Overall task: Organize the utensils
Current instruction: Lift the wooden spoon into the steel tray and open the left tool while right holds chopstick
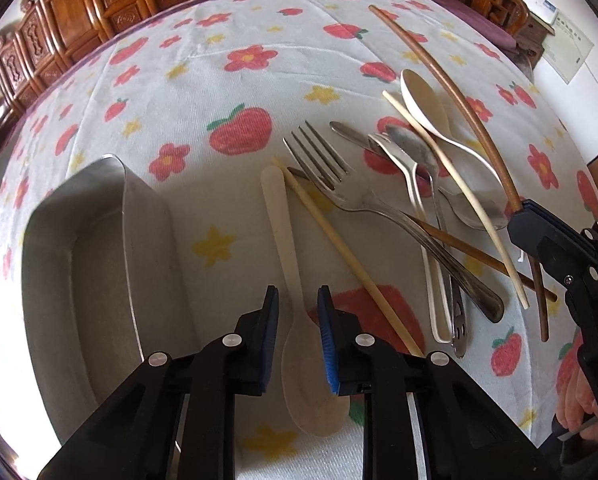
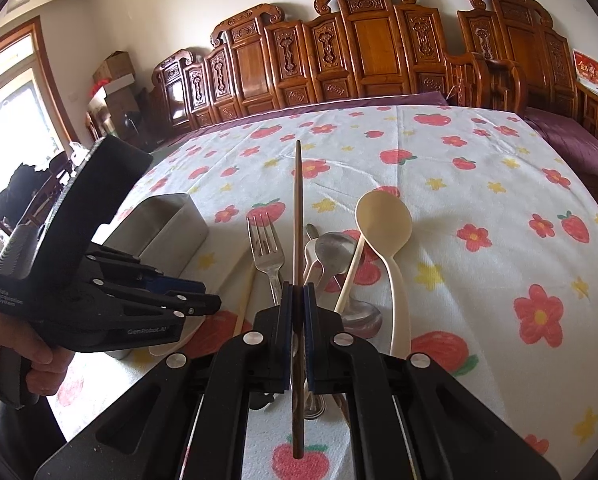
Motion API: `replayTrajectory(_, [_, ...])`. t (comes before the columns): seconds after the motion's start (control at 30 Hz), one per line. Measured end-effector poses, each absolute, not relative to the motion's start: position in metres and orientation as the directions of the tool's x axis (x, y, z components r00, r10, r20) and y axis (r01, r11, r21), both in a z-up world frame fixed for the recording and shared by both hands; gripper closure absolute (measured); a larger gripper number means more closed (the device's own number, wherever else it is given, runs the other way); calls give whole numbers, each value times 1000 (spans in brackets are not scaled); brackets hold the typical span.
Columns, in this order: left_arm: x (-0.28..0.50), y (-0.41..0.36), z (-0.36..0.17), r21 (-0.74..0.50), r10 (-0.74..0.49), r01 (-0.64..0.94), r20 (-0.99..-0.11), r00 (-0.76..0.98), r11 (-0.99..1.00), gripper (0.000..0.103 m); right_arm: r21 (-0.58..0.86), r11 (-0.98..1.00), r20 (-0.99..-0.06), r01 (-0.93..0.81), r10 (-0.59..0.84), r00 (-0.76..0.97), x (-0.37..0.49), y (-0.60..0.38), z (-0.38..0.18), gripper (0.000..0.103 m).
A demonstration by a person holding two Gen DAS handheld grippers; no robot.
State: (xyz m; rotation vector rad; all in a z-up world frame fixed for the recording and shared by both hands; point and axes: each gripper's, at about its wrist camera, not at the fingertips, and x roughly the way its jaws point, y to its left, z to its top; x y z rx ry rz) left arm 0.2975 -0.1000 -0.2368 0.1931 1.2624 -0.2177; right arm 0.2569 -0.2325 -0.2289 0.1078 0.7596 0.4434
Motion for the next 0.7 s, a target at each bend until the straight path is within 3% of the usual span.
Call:
replayTrajectory(0.2, [294, -96, -236, 21, -61, 258, -949, 308, 966, 97, 247, 901, -643, -355, 427, 636, 256, -228, -229, 97])
replayTrajectory(0.7, [258, -73, -182, -30, -137, 248, -895, 424, 968, 97, 240, 888, -631, -393, 450, 632, 244, -210, -218, 97])
